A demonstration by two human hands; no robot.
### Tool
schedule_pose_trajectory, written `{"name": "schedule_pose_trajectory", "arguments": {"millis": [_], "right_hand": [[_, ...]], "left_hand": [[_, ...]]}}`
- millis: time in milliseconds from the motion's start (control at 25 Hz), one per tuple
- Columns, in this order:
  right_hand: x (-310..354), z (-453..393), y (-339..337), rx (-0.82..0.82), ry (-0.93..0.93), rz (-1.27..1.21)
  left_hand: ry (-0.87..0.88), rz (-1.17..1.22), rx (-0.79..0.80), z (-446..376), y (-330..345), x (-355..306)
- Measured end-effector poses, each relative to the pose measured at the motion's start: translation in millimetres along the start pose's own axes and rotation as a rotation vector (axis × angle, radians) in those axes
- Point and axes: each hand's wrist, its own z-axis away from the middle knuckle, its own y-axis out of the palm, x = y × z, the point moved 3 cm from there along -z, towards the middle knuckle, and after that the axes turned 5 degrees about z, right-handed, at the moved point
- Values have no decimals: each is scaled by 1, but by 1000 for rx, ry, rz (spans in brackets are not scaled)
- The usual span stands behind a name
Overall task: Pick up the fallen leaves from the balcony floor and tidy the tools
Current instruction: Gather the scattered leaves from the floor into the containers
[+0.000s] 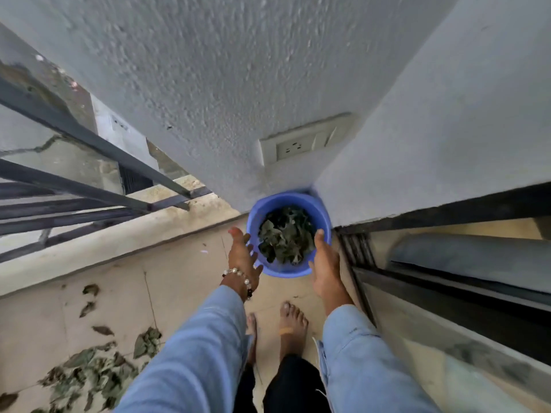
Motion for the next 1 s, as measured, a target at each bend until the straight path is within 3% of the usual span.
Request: {"name": "schedule_pose_trajectory", "arguments": {"millis": [240,360,480,640,720,880,1000], "right_hand": [[-15,81,-25,-102,53,-1],[4,156,-42,-119,-42,60],[18,239,-72,-163,-241,291],[-6,326,-127,-304,-423,444],[-36,356,-155,-386,-422,498],[-114,406,-213,-517,-225,526],[-194,455,-262,-658,-71,405]], "left_hand": [[11,-356,-16,68,-21,-3],[199,-741,34,135,-19,-19],[442,-1204,127,212,-14,-31],[703,-1842,389,303,-7,-11],[793,-2088,506,335,-9,14],[945,-2497,766,383,-9,91],[1009,-2742,985,423,-11,173]]}}
